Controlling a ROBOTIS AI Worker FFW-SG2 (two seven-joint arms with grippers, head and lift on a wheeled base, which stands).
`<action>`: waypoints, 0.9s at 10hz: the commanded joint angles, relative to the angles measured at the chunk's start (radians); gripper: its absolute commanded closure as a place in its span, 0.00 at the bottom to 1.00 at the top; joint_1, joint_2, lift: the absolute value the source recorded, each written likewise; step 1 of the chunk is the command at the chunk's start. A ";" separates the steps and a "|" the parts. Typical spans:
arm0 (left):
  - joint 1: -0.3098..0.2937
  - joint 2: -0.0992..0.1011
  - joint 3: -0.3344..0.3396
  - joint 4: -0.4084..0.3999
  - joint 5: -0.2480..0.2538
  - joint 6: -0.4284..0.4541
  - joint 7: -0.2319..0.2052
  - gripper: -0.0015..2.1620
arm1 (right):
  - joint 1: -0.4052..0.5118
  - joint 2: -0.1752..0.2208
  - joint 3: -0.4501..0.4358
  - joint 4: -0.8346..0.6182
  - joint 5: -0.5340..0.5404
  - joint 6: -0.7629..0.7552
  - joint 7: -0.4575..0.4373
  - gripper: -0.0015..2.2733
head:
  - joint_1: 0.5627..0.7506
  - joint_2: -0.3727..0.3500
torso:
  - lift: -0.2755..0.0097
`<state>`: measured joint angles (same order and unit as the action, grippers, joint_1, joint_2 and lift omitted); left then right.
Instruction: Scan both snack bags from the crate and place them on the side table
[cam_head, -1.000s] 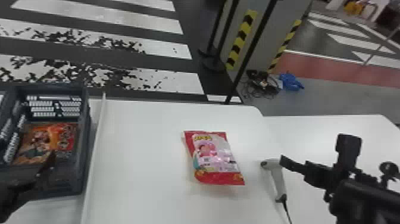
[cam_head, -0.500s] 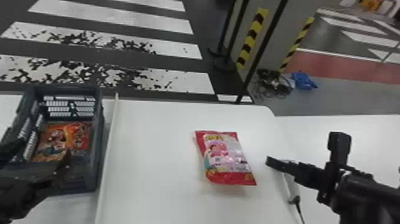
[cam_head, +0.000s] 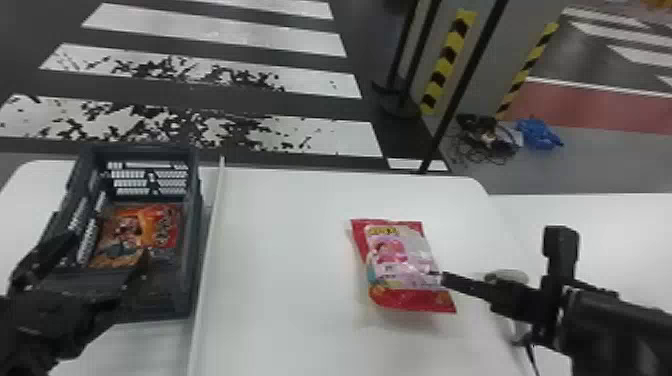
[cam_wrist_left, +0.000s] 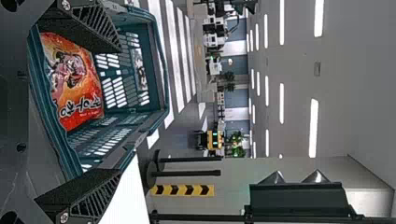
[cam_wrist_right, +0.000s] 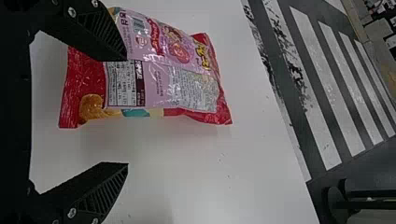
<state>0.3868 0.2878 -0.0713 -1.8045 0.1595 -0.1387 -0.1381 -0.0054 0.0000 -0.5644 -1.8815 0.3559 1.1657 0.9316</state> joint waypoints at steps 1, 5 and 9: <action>0.003 0.001 0.001 -0.001 0.000 0.000 0.000 0.04 | -0.045 0.001 -0.006 0.073 -0.003 0.003 0.035 0.06 | 0.70 0.20 | 0.62; 0.003 0.001 0.001 -0.001 0.000 0.000 0.000 0.04 | -0.096 0.001 0.008 0.237 0.000 -0.010 0.055 0.06 | 0.70 0.26 | 0.62; -0.003 0.001 -0.001 0.004 0.002 0.000 0.002 0.04 | -0.123 -0.002 0.008 0.328 0.000 -0.047 0.081 0.97 | 0.70 0.31 | 0.62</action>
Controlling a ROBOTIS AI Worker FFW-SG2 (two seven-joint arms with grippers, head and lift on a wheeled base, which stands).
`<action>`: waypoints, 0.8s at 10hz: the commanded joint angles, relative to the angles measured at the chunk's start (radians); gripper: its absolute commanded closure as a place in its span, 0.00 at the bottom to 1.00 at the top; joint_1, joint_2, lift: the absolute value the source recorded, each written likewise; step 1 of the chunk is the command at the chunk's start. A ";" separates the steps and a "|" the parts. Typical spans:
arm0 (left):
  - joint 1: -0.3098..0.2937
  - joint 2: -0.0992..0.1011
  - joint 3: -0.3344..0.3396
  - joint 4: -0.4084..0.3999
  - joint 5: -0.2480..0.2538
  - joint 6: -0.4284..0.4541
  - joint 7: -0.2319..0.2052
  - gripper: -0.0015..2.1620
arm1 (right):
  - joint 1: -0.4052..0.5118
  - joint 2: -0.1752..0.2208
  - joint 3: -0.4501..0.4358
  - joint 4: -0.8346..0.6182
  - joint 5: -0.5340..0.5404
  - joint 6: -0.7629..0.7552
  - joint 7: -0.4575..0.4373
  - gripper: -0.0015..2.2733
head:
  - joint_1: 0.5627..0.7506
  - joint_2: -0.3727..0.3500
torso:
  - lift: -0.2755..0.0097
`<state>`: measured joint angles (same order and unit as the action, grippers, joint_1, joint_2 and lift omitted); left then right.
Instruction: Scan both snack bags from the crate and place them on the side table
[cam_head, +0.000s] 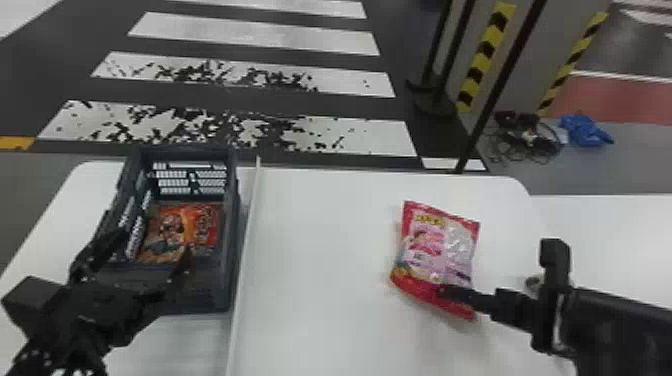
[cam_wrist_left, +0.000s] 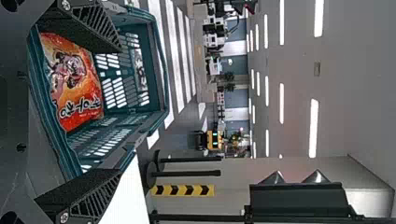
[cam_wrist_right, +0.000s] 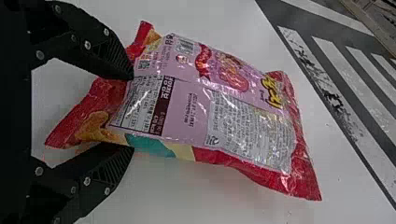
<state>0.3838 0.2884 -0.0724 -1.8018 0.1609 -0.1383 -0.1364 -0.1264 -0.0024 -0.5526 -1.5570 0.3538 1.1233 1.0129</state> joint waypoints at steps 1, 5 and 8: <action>0.000 0.000 -0.001 0.002 0.000 0.000 0.000 0.04 | 0.010 -0.001 -0.015 0.002 -0.010 -0.075 0.013 0.99 | 0.70 0.31 | 0.62; 0.006 0.000 0.003 0.004 0.000 -0.016 0.000 0.04 | 0.034 0.003 -0.082 -0.029 -0.104 -0.142 0.021 0.99 | 0.70 0.29 | 0.62; 0.006 0.000 0.006 -0.004 0.000 -0.016 -0.002 0.04 | 0.028 0.003 -0.181 -0.152 -0.187 -0.059 0.012 0.99 | 0.70 0.26 | 0.62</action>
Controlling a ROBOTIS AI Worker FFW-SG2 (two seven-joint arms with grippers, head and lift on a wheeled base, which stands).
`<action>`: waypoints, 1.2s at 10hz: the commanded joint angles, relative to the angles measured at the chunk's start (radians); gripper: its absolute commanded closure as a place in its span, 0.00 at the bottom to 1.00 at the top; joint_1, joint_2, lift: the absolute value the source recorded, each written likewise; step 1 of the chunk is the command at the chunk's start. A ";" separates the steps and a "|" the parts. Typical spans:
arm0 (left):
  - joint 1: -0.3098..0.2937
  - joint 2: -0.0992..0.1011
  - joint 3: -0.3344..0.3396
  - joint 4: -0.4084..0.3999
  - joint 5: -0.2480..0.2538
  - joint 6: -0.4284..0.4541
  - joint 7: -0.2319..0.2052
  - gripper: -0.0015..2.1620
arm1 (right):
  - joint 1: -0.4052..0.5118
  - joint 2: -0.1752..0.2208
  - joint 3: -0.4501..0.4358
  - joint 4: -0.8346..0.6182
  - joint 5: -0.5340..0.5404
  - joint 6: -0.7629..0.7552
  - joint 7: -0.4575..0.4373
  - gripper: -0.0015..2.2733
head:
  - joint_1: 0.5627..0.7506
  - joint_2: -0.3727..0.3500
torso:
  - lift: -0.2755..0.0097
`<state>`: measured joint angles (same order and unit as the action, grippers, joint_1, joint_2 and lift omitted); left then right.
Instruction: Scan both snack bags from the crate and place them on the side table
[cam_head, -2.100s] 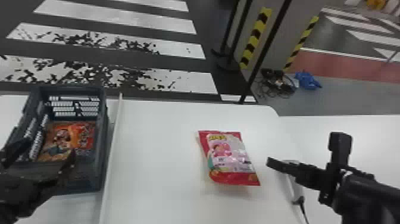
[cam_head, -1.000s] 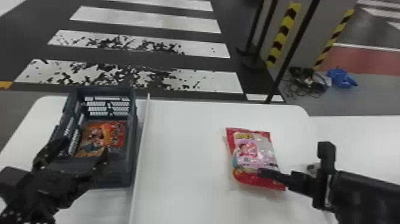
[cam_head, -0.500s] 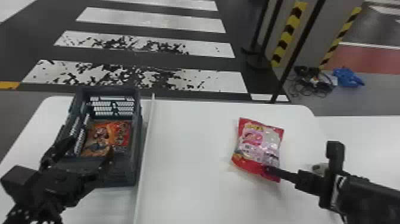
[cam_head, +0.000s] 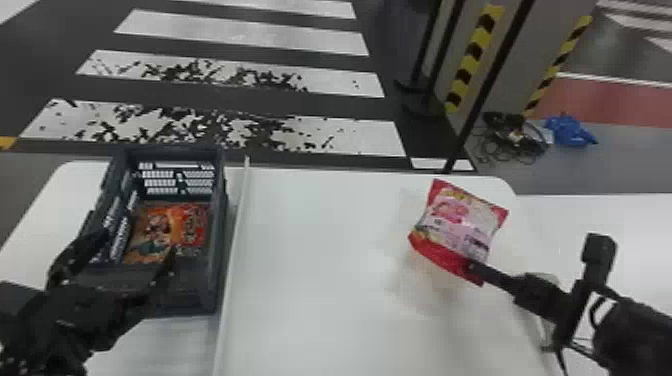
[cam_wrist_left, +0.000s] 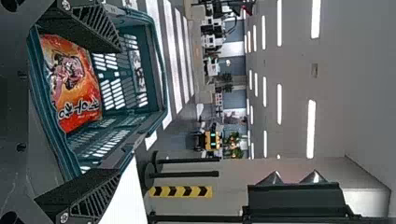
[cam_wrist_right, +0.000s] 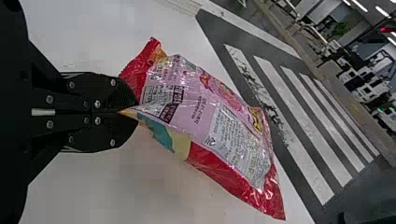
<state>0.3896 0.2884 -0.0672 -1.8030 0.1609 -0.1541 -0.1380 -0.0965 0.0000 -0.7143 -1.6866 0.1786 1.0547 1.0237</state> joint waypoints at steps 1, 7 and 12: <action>0.000 0.000 0.001 -0.006 -0.001 0.000 0.000 0.04 | -0.011 0.001 -0.056 -0.047 -0.036 0.025 -0.008 0.99 | 0.70 0.23 | 0.62; -0.005 -0.001 -0.005 -0.016 0.000 0.000 0.000 0.04 | -0.094 -0.026 -0.317 0.015 -0.157 -0.144 -0.172 0.99 | 0.70 0.05 | 0.62; 0.000 0.000 -0.003 -0.021 0.000 0.000 -0.002 0.04 | -0.094 -0.081 -0.367 0.254 -0.191 -0.479 -0.482 0.99 | 0.70 0.03 | 0.62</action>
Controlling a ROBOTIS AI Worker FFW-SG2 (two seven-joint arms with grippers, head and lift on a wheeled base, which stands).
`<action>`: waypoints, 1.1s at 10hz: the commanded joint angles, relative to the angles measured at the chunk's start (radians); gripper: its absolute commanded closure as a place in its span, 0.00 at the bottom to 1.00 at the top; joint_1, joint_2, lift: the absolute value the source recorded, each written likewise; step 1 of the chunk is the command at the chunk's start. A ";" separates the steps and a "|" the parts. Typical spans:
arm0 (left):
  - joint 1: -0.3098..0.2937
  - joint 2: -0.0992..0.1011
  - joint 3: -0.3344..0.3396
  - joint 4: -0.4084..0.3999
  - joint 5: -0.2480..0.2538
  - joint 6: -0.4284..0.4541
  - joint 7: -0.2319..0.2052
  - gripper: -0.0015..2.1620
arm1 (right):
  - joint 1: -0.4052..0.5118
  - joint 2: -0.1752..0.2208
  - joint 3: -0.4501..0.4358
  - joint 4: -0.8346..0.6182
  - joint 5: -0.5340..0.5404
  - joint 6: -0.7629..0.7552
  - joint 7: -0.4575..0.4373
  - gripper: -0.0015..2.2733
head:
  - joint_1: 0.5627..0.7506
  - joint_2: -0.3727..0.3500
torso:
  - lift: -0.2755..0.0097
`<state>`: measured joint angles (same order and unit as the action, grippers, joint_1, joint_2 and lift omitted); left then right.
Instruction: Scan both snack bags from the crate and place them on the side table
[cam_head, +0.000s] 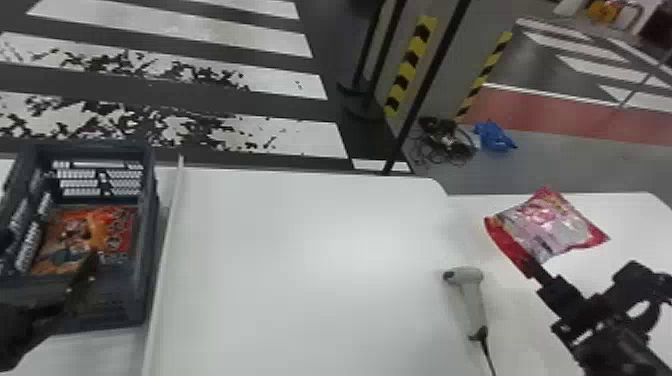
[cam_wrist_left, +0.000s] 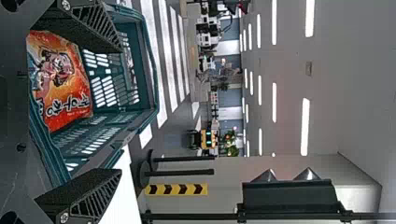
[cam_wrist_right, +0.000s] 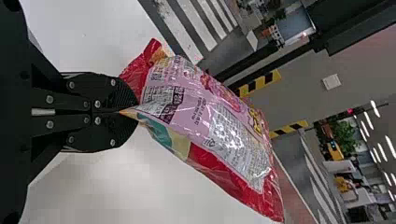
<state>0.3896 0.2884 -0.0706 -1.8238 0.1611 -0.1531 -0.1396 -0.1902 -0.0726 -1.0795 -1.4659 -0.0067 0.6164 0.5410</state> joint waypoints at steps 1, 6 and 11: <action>-0.001 0.000 0.000 0.000 0.000 0.002 0.000 0.04 | -0.002 -0.039 -0.002 0.105 -0.006 -0.080 -0.043 0.99 | 0.70 0.03 | 0.62; -0.014 0.000 -0.001 0.011 0.005 0.002 0.000 0.04 | -0.037 -0.165 0.015 0.472 0.011 -0.448 -0.217 0.88 | 0.70 0.03 | 0.62; -0.018 0.002 0.002 0.008 0.011 0.002 0.000 0.04 | -0.043 -0.179 0.036 0.518 0.030 -0.519 -0.219 0.01 | 0.70 0.03 | 0.62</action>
<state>0.3705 0.2890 -0.0702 -1.8150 0.1710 -0.1510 -0.1395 -0.2332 -0.2516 -1.0433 -0.9481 0.0227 0.0982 0.3215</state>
